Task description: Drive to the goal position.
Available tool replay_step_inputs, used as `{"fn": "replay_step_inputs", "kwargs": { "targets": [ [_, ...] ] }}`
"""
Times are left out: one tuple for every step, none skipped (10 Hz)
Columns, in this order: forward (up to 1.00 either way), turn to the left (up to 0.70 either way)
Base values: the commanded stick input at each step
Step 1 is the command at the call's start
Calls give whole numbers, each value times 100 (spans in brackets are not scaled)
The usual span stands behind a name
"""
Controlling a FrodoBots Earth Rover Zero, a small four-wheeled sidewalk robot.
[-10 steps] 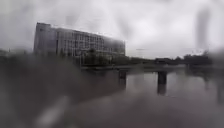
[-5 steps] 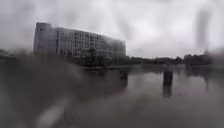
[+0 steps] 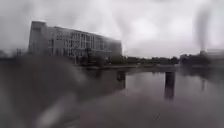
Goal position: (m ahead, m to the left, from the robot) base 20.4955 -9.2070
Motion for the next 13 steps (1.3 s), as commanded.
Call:
{"fn": "replay_step_inputs", "kwargs": {
  "targets": [
    [70, 0],
    [70, 0],
    [70, 0],
    [70, 0],
    [70, 0],
    [70, 0],
    [70, 0],
    [70, 0],
    [70, 0],
    [70, 0],
    [70, 0],
    [70, -11],
    [70, -35]
  ]
}}
